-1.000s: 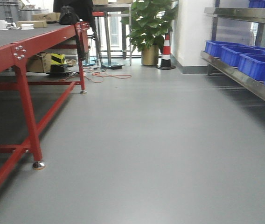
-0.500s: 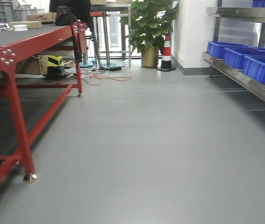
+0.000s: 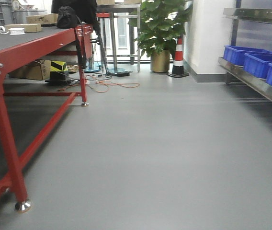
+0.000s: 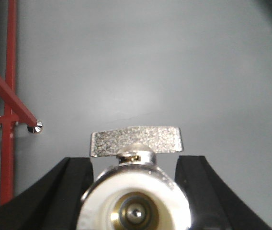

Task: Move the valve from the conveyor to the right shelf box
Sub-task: 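Drive the base to the steel shelf of blue bins, holding valves, then extend both grippers over an empty blue bin on the shelf, then open both grippers to drop the valves into the blue bin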

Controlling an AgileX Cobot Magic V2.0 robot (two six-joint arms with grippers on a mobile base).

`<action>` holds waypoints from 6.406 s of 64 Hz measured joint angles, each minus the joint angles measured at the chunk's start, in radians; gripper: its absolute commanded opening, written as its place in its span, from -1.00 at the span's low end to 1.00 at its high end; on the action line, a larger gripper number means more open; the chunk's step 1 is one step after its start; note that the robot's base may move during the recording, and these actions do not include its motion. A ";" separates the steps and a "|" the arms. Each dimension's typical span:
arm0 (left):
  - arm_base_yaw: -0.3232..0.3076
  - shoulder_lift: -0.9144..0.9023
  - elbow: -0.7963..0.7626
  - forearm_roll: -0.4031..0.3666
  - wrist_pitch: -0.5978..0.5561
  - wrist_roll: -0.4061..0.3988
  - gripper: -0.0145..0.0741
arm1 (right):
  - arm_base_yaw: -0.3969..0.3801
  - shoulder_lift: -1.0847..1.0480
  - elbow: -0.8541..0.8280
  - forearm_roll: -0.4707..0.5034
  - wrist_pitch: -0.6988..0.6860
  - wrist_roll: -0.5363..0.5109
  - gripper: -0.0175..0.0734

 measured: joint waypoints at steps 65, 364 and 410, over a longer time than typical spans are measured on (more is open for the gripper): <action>0.000 0.000 0.000 0.004 0.000 0.000 -0.92 | 0.000 0.002 0.000 0.002 -0.013 0.000 -0.95; 0.000 0.000 0.000 0.000 0.000 0.000 -0.92 | 0.000 0.002 0.000 -0.002 -0.013 0.000 -0.95; 0.000 0.000 0.000 0.000 -0.074 0.000 -0.92 | 0.000 0.004 -0.023 -0.002 -0.028 0.000 -0.95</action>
